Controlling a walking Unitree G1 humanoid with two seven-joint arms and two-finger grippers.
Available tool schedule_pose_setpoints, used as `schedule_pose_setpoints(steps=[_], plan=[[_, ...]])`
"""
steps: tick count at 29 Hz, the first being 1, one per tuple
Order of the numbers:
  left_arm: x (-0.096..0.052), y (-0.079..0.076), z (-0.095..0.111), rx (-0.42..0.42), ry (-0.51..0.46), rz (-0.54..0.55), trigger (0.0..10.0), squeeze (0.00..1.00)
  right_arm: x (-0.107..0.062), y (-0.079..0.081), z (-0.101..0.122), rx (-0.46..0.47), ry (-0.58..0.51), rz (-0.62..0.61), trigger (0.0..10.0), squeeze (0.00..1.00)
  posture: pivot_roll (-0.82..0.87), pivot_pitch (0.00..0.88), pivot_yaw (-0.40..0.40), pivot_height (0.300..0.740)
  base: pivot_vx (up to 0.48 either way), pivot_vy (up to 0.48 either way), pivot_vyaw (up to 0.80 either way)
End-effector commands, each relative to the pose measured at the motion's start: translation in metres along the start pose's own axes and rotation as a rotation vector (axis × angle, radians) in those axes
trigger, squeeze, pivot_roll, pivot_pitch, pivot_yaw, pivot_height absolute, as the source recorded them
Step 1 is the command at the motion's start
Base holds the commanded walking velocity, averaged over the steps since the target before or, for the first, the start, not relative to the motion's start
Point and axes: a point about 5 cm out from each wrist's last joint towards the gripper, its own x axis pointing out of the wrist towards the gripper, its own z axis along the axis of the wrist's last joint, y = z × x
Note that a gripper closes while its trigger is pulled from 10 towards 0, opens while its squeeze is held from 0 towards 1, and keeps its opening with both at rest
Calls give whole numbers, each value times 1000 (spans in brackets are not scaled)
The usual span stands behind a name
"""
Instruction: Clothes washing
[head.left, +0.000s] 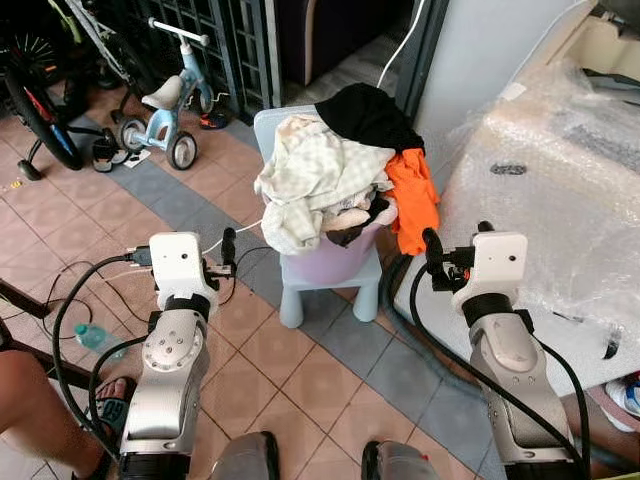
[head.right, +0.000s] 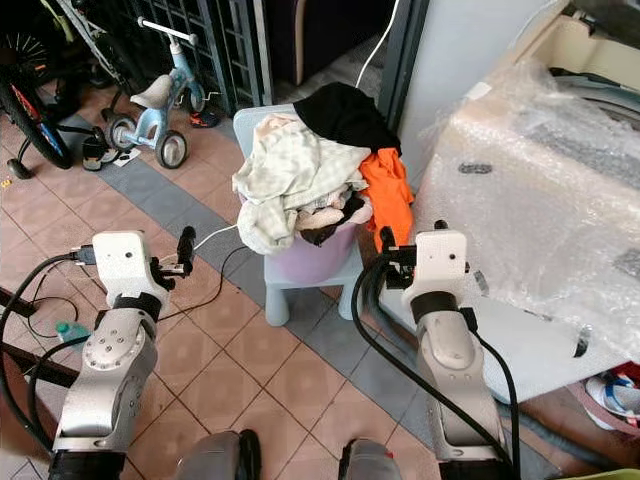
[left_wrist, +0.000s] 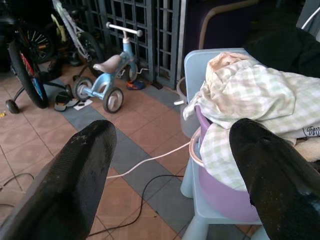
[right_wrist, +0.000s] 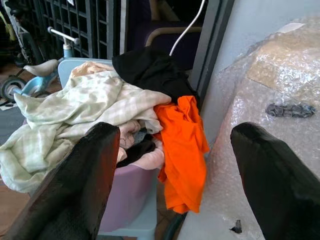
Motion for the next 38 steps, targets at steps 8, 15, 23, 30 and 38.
schedule_pose_setpoints(steps=[8, 15, 23, 30, 38], plan=[[-2, 1, -3, -3, 6, -5, 10000, 0, -8, 17, -11, 36, 45, 100, 10000, 0, -28, 119, 8, 740, 352, 0, 423], [-5, 2, -8, -2, 19, -10, 10000, 0, -14, 14, -18, 36, 56, 77, 10000, 0, -31, 116, 8, 740, 462, 0, 359], [-8, 5, -17, -20, 54, -6, 10000, 0, -19, 7, -26, 73, 41, -4, 10000, 0, -36, 115, 19, 740, 472, 0, 0], [-7, 4, -18, -14, 56, -24, 10000, 0, -16, 10, -25, 80, 30, -2, 10000, 0, -32, 102, 10, 740, 460, 0, 0], [-6, 2, -21, -10, 69, -18, 10000, 0, -15, 13, -33, 83, 71, 30, 10000, 0, -28, 99, 4, 740, 113, 0, 0]])
